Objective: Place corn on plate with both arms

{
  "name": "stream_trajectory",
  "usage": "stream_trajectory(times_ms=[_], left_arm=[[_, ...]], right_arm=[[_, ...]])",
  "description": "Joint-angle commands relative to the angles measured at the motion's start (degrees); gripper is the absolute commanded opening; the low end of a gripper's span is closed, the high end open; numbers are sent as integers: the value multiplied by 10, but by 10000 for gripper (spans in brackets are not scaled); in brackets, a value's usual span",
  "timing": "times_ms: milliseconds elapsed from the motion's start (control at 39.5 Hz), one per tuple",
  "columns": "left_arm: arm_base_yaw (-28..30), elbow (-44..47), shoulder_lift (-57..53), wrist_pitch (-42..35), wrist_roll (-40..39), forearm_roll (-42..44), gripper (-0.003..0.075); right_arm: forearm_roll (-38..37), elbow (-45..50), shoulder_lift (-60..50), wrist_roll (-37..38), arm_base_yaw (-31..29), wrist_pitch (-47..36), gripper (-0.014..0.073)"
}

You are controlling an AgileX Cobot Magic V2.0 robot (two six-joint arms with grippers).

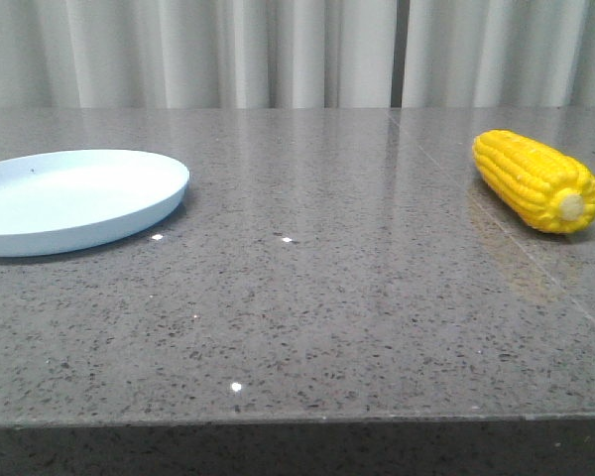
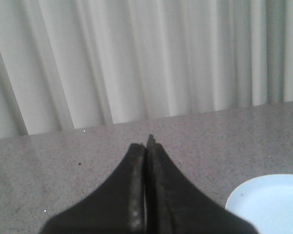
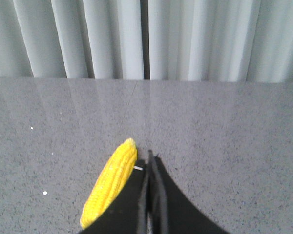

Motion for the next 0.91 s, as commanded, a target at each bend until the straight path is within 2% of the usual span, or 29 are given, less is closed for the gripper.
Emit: stream_trajectory(times_ms=[0,51,76,126,177,202,228,253,329,531,658,759,885], left_arm=[[0,-22,11,-38,0,-18,-9],[0,-22,11,-38,0,-32,39],[0,-22,11,-38,0,-42,86],[0,-22,12,-37,0,-57,196],[0,-22,12,-35,0,-73,330],[0,-22,12,-35,0,-76,424],[0,-22,12,-35,0,-76,474],[0,-22,12,-35,0,-76,529],[0,-22,12,-35,0,-76,609],[0,-22,15,-35,0,-76,572],[-3,-33,62,-26,0,-77,563],[-19,-65,130,3,0,-82,563],[-54,-129,235,85,0,-101,563]], right_arm=[[5,-23,15,-5,-2,-37,-52],[5,-23,15,-5,-2,-36,21],[5,-23,15,-5,-2,-36,89],[5,-23,15,-5,-2,-35,197],[5,-23,15,-5,-2,-34,302],[5,-23,15,-5,-2,-34,353],[5,-23,15,-5,-2,-34,395],[5,-23,15,-5,-2,-34,421],[5,-23,15,-5,-2,-34,471],[5,-23,15,-5,-2,-33,471],[5,-23,15,-5,-2,-33,471],[5,-23,15,-5,-2,-33,471],[5,-23,15,-5,-2,-33,471]])
